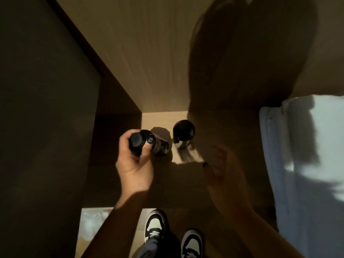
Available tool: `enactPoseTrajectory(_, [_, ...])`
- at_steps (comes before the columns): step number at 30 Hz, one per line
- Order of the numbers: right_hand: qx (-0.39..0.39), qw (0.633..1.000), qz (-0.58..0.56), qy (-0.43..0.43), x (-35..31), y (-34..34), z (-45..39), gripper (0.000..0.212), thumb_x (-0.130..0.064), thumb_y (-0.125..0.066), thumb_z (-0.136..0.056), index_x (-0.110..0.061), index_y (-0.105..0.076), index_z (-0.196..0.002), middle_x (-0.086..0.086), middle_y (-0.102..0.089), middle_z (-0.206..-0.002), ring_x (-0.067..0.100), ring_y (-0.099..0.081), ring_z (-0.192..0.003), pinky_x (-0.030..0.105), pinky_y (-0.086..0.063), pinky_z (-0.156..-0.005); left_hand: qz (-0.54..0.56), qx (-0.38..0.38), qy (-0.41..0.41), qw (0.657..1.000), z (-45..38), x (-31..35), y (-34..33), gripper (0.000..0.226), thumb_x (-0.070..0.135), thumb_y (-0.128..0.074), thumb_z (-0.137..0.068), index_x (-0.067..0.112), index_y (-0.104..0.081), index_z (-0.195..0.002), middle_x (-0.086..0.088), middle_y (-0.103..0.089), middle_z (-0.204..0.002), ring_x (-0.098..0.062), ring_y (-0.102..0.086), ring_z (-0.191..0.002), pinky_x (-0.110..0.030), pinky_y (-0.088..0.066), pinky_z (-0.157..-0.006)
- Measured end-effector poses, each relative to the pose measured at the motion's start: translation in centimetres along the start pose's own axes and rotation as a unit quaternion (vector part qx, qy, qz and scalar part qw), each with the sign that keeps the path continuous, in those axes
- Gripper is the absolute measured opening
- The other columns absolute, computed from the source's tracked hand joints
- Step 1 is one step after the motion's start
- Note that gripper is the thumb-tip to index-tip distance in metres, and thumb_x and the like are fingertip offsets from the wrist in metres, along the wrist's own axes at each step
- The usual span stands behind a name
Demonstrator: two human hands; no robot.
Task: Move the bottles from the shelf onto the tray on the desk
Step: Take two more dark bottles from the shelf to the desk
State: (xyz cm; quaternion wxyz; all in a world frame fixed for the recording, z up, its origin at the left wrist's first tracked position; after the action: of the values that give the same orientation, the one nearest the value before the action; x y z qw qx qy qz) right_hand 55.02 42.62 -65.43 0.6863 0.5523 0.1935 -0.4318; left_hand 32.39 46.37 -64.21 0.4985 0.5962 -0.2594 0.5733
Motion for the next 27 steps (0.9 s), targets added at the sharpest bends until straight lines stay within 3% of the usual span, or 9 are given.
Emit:
enactPoseTrajectory(4, [-0.103, 0.991, -0.017, 0.081, -2.9, 0.4, -0.2, 0.070, -0.034, -0.070, -0.082, -0.036, -0.030, -0.140, -0.013, -0.039, -0.128, 0.006, -0.047, -0.114, 0.027, -0.049, -0.090, -0.004, -0.061, -0.018, 0.998, 2.7, 4.0, 2.0, 0.051, -0.008, -0.062, -0.081, 0.038, -0.055, -0.101, 0.025, -0.059, -0.104, 0.020, -0.053, -0.099, -0.004, -0.043, -0.078])
enactPoseTrajectory(8, [-0.180, 0.965, 0.047, 0.187, -4.9, -1.2, 0.8, 0.097, -0.059, -0.070, -0.068, -0.021, -0.027, -0.147, 0.000, -0.038, -0.147, 0.013, -0.040, -0.132, 0.039, -0.041, -0.108, -0.007, -0.133, -0.049, 0.990, 5.0, 7.5, 1.6, 0.040, -0.004, -0.066, -0.079, 0.029, -0.061, -0.101, 0.028, -0.063, -0.100, 0.013, -0.055, -0.102, 0.001, -0.042, -0.074])
enactPoseTrajectory(12, [-0.226, 0.963, -0.072, 0.130, -4.2, -2.3, 1.9, 0.089, -0.037, -0.084, -0.069, -0.035, -0.035, -0.143, -0.021, -0.047, -0.137, -0.005, -0.045, -0.126, 0.019, -0.042, -0.102, 0.012, -0.208, -0.026, 0.978, 5.7, 7.9, -0.3, 0.024, 0.020, -0.069, -0.081, 0.032, -0.063, -0.102, 0.018, -0.064, -0.102, 0.002, -0.059, -0.099, -0.006, -0.048, -0.068])
enactPoseTrajectory(15, [-0.206, 0.972, -0.057, 0.093, -2.2, -2.9, 1.3, 0.064, -0.029, -0.082, -0.072, -0.035, -0.050, -0.127, -0.028, -0.059, -0.107, -0.013, -0.056, -0.102, 0.003, -0.043, -0.082, -0.084, -0.256, -0.064, 0.961, 5.2, 7.2, -2.2, 0.025, 0.044, -0.060, -0.081, 0.044, -0.057, -0.105, 0.026, -0.061, -0.105, 0.007, -0.057, -0.101, -0.005, -0.046, -0.072])
enactPoseTrajectory(17, [-0.184, 0.979, -0.020, 0.081, -1.2, -2.9, 0.7, 0.047, -0.027, -0.079, -0.075, -0.043, -0.050, -0.108, -0.028, -0.058, -0.087, -0.009, -0.060, -0.089, 0.001, -0.042, -0.071, -0.101, -0.273, -0.058, 0.955, 4.5, 6.2, -3.8, 0.022, 0.036, -0.061, -0.087, 0.043, -0.056, -0.107, 0.026, -0.061, -0.104, 0.011, -0.055, -0.103, -0.006, -0.048, -0.074])
enactPoseTrajectory(19, [-0.157, 0.986, -0.027, 0.055, 0.4, -2.5, 0.3, 0.042, -0.022, -0.080, -0.072, -0.040, -0.050, -0.095, -0.020, -0.059, -0.077, -0.009, -0.061, -0.075, 0.004, -0.044, -0.061, -0.002, -0.256, 0.023, 0.966, 3.7, 4.5, -4.9, 0.035, 0.020, -0.063, -0.087, 0.033, -0.055, -0.118, 0.017, -0.060, -0.112, 0.000, -0.059, -0.108, -0.022, -0.055, -0.083])
enactPoseTrajectory(21, [-0.124, 0.992, -0.031, 0.004, 2.2, -1.7, 0.2, 0.041, -0.024, -0.083, -0.069, -0.032, -0.054, -0.098, -0.016, -0.061, -0.077, -0.008, -0.061, -0.066, 0.006, -0.045, -0.055, 0.112, -0.181, 0.091, 0.973, 2.5, 2.2, -5.0, 0.059, 0.018, -0.064, -0.081, 0.023, -0.042, -0.135, 0.004, -0.052, -0.131, -0.014, -0.058, -0.116, -0.033, -0.056, -0.087])
enactPoseTrajectory(24, [-0.085, 0.994, -0.047, -0.054, 4.6, -0.3, 0.5, 0.046, -0.021, -0.082, -0.071, -0.024, -0.053, -0.108, -0.014, -0.061, -0.082, -0.009, -0.060, -0.064, 0.004, -0.044, -0.053, 0.063, -0.129, 0.110, 0.984, 1.1, -0.3, -6.0, 0.084, 0.006, -0.068, -0.081, 0.028, -0.020, -0.146, 0.001, -0.025, -0.153, -0.013, -0.045, -0.128, -0.026, -0.048, -0.097])
enactPoseTrajectory(27, [-0.068, 0.992, -0.048, -0.090, 6.8, 0.4, 1.0, 0.044, -0.020, -0.081, -0.071, -0.023, -0.052, -0.104, -0.010, -0.062, -0.080, -0.017, -0.058, -0.067, 0.004, -0.044, -0.051, 0.055, -0.132, 0.181, 0.973, -0.2, -2.9, -9.4, 0.061, 0.011, -0.059, -0.092, 0.024, -0.028, -0.143, -0.004, -0.043, -0.137, -0.015, -0.052, -0.097, -0.026, -0.053, -0.075])
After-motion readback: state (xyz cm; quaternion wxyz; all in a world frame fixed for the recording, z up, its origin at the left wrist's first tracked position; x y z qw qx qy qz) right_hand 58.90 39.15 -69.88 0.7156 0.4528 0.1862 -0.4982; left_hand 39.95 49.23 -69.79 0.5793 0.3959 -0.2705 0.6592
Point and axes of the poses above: each hand's wrist, its own z-axis away from the middle knuckle, its own y-axis out of the back of the hand, x = y × z, the point moved 8 cm from there along -z, towards the middle knuckle
